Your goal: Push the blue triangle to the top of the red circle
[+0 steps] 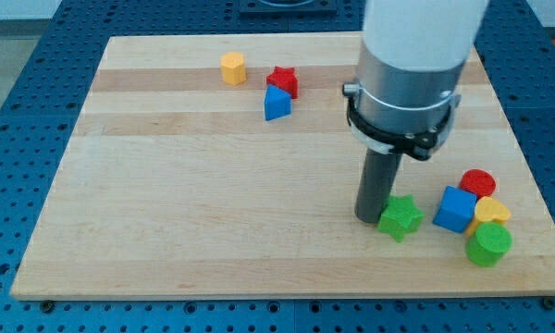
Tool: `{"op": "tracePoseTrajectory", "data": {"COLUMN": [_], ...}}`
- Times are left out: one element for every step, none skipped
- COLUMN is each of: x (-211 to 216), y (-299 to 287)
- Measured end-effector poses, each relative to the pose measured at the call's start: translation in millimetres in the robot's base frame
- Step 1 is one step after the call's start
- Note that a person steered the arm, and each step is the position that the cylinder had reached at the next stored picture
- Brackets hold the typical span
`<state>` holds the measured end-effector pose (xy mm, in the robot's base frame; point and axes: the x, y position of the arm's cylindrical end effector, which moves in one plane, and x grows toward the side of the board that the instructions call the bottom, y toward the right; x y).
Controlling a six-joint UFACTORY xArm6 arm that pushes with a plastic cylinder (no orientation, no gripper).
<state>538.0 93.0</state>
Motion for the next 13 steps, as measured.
{"op": "tracePoseTrajectory", "data": {"x": [9, 18, 21, 18, -42, -109, -151, -171, -180, -182, -191, -197, -197], "y": [14, 36, 42, -8, -56, -128, -194, -187, -140, -103, -72, -46, -26]}}
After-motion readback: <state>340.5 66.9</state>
